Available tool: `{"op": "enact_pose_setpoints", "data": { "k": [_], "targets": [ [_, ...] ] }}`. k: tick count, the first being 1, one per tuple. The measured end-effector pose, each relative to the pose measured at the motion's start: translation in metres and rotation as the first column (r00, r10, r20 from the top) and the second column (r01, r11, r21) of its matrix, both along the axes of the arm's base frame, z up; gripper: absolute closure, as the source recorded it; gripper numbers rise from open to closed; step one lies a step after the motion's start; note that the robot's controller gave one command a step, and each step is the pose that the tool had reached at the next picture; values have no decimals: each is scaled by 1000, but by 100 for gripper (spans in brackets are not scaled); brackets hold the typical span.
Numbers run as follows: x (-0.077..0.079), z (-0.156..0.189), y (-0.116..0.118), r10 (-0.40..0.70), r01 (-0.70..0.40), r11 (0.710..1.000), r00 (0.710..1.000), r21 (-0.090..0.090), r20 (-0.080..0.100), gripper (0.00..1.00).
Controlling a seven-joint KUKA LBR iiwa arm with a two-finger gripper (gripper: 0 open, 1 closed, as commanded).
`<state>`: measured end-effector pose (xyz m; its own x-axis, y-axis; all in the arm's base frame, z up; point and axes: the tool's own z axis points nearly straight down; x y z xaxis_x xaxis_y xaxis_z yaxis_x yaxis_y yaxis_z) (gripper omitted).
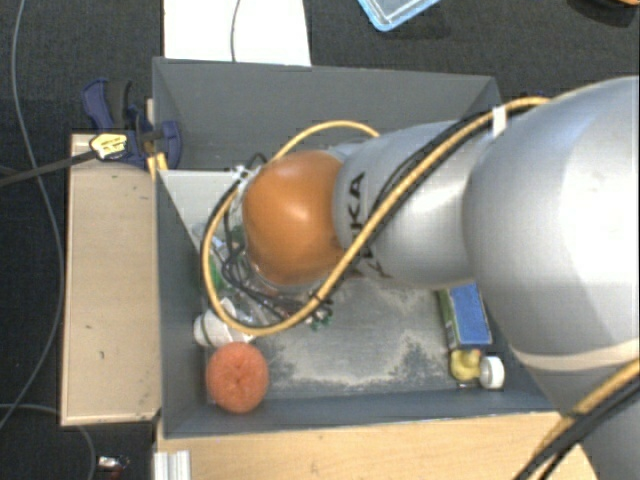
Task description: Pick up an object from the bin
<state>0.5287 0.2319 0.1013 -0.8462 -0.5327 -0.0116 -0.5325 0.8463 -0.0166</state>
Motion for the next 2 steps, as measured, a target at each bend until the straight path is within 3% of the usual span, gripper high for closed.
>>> {"op": "enact_pose_setpoints", "data": {
  "k": [1, 2],
  "targets": [
    [-21, -1, 7, -95, 95, 995, 995, 4, 1, 0],
    [-1, 23, 15, -142, 142, 990, 990, 5, -1, 0]
  ]
}}
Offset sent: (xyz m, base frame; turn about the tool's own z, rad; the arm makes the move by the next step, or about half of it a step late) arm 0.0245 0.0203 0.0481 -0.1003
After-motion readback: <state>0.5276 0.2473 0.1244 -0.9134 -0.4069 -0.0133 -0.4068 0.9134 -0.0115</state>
